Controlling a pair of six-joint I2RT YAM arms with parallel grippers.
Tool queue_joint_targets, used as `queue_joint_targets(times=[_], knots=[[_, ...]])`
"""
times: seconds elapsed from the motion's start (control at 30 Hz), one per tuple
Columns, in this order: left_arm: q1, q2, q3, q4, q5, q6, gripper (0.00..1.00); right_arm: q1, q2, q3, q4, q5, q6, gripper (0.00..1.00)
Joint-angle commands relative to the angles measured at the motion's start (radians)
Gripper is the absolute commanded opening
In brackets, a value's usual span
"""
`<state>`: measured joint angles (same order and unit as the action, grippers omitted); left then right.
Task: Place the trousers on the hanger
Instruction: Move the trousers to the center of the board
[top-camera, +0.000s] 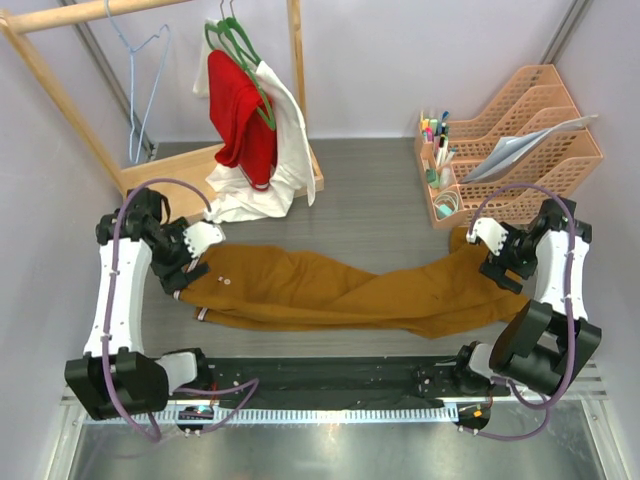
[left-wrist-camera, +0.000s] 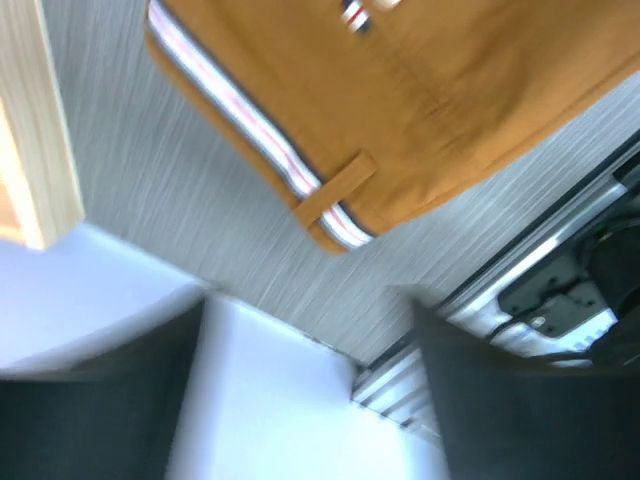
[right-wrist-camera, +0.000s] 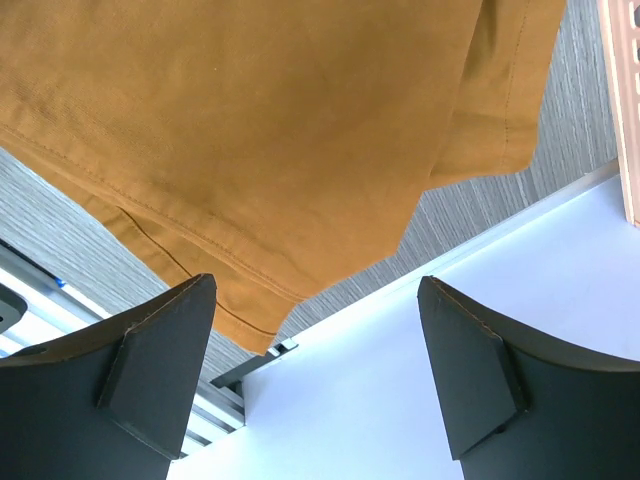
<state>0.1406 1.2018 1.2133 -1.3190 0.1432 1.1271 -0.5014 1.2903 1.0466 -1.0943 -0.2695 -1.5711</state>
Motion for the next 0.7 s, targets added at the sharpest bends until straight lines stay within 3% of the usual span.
queue_joint_targets(times=[0.0, 0.13, 0.33, 0.53, 0.63, 0.67], knots=[[-0.002, -0.083, -0.056, -0.205, 0.2, 0.146, 1.0, -0.005, 0.026, 0.043, -0.036, -0.017, 0.01, 0.88], [-0.033, -0.104, -0.148, -0.151, 0.256, 0.247, 1.0, -0.005, 0.032, 0.023, -0.033, 0.006, -0.003, 0.89], [-0.055, -0.044, -0.282, 0.033, 0.286, 0.286, 1.0, -0.005, 0.063, 0.024, -0.013, 0.023, 0.016, 0.91], [-0.114, 0.004, -0.374, 0.182, 0.208, 0.278, 0.97, -0.005, 0.075, 0.059, -0.013, 0.038, 0.028, 0.91], [-0.114, 0.005, -0.4, 0.285, 0.144, 0.229, 0.65, -0.005, 0.073, 0.058, -0.01, 0.029, 0.028, 0.92], [-0.111, 0.005, -0.397, 0.284, 0.124, 0.203, 0.43, -0.005, 0.073, 0.056, -0.009, 0.032, 0.029, 0.93]])
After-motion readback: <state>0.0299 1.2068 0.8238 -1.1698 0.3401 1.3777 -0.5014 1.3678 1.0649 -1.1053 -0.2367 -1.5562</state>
